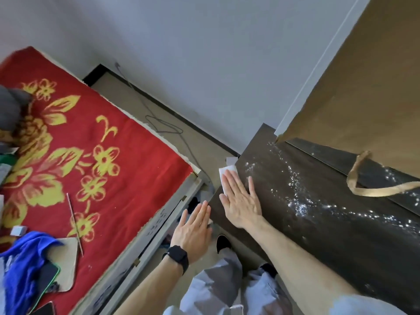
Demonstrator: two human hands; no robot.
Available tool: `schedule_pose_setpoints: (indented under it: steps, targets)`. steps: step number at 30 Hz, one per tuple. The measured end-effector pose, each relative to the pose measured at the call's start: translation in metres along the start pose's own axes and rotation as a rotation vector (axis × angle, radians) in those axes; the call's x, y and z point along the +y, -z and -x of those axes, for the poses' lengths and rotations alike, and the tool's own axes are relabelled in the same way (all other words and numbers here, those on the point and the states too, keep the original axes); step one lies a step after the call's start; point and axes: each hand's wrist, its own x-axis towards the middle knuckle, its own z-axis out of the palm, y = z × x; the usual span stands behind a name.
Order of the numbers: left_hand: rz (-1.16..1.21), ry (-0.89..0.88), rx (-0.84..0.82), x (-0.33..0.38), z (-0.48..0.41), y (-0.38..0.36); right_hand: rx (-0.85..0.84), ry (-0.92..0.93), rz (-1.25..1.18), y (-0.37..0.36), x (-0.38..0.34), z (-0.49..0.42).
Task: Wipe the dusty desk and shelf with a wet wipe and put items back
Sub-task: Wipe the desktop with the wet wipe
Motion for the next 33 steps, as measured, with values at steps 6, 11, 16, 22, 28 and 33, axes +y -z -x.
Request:
schedule_pose_setpoints:
  steps: [6, 11, 16, 22, 28, 33]
  targets:
    - [-0.014, -0.019, 0.023, 0.005, -0.009, 0.016, 0.039, -0.408, -0.034, -0.002, 0.061, 0.068]
    - [-0.039, -0.087, 0.002, 0.011, -0.049, 0.036, 0.049, -0.131, -0.044, -0.001, 0.031, 0.031]
    - [-0.142, -0.169, -0.041, 0.014, -0.086, 0.063, 0.062, -0.171, -0.073, 0.017, 0.045, -0.047]
    - [-0.135, -0.163, -0.050, 0.031, -0.105, 0.066, 0.065, -0.572, -0.175, 0.018, 0.094, 0.021]
    - [-0.177, -0.107, -0.068, 0.039, -0.107, 0.063, 0.043, -0.302, -0.102, 0.029, 0.071, -0.027]
    - [-0.284, -0.102, -0.067, 0.045, -0.108, 0.069, -0.003, -0.290, -0.134, 0.056, 0.068, -0.083]
